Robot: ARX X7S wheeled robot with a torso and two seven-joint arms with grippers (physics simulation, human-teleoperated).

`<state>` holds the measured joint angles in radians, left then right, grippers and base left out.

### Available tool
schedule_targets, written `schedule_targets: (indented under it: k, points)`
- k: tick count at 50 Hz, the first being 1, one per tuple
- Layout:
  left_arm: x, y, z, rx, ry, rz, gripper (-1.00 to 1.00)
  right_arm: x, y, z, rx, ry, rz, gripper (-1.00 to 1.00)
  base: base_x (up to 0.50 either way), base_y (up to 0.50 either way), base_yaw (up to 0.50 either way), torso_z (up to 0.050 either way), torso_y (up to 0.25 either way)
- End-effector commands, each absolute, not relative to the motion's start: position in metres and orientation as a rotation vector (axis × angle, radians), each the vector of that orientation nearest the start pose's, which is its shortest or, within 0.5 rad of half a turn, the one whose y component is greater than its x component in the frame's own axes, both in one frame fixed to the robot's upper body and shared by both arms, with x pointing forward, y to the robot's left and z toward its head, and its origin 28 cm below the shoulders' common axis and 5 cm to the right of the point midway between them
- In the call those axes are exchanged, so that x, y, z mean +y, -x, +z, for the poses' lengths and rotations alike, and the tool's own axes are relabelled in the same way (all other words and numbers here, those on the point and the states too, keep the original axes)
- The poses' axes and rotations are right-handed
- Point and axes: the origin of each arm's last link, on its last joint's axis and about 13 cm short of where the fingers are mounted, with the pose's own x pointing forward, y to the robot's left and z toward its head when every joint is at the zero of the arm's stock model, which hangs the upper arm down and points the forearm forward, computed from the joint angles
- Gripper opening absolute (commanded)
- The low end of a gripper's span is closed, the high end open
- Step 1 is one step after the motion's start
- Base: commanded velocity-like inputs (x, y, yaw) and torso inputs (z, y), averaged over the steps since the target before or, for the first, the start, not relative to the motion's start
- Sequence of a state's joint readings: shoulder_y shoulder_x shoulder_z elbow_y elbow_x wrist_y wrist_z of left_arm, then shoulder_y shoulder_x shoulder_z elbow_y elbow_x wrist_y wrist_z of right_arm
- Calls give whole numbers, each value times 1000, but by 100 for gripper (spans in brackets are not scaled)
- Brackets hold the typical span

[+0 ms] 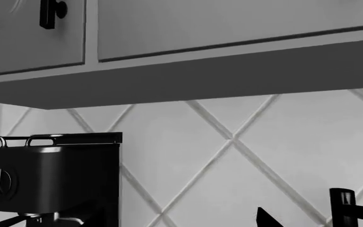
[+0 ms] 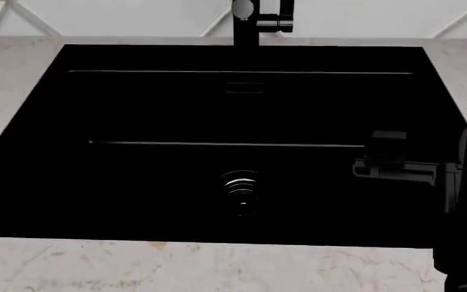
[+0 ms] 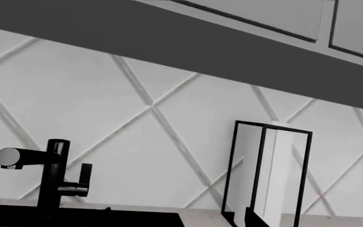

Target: Turn the sink spout to the right.

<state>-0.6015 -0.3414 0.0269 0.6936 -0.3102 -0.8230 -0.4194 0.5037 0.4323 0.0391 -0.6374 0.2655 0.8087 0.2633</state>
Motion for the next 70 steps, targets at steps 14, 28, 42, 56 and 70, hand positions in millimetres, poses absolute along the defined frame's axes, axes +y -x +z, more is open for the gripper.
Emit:
schedule_targets:
  k: [14,28,42,56,70]
  points:
    - [241,-248,240,-467,-78,240,100,-169,-245,213,-335,200,-231,100,175,57,0,0,0]
    - [240,-249,240,-464,-80,233,100,-169,-245,212,-333,194,-238,100,172,73,0,0,0]
    - [238,-249,239,-459,-81,222,100,-171,-244,209,-322,193,-252,100,161,5,0,0,1]
    - [239,-249,239,-458,-77,222,100,-170,-244,210,-325,197,-250,100,59,0,0,0,0]
    - [238,-249,240,-459,-75,218,100,-169,-244,210,-333,195,-234,100,87,0,0,0,0]
